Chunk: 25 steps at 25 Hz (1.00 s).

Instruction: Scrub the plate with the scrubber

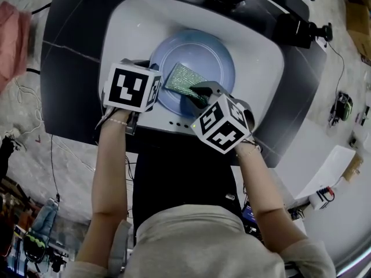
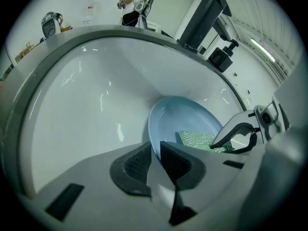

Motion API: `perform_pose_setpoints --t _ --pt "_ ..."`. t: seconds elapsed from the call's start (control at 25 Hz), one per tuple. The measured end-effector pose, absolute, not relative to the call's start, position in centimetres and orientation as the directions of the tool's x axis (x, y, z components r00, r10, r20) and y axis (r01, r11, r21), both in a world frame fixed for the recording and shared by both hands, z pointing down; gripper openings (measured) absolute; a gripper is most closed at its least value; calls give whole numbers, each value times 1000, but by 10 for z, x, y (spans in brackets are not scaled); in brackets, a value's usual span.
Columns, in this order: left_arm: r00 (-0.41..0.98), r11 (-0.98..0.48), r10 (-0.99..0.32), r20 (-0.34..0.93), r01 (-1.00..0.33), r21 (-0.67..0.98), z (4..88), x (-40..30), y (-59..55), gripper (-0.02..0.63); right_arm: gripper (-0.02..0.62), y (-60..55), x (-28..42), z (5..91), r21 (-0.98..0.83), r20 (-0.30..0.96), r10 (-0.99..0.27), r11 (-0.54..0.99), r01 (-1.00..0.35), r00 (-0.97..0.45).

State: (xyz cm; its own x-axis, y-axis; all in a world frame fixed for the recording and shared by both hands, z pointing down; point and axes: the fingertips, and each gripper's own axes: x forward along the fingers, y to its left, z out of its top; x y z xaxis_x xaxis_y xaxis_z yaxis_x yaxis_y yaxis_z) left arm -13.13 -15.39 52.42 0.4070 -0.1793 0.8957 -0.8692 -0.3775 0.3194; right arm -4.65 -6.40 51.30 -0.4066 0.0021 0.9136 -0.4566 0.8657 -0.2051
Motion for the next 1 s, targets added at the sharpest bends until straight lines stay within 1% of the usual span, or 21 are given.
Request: perform_pose_setpoints --t 0.44,0.72,0.88,1.0 --pt "415 -331 -186 891 -880 340 523 -132 -155 64 84 -67 -78 519 -194 904 -6 885 -423 -428" --pt "412 -325 -185 892 -882 340 521 -132 -155 60 84 -87 -85 526 -159 903 -54 880 -447 -426" --pt "439 -328 -179 880 -870 367 517 -129 -154 58 86 -109 -79 533 -125 907 -93 872 -473 -411" --pt "430 -334 -174 886 -872 357 518 -130 -153 57 86 -121 -73 540 -112 912 -100 871 -478 -397"
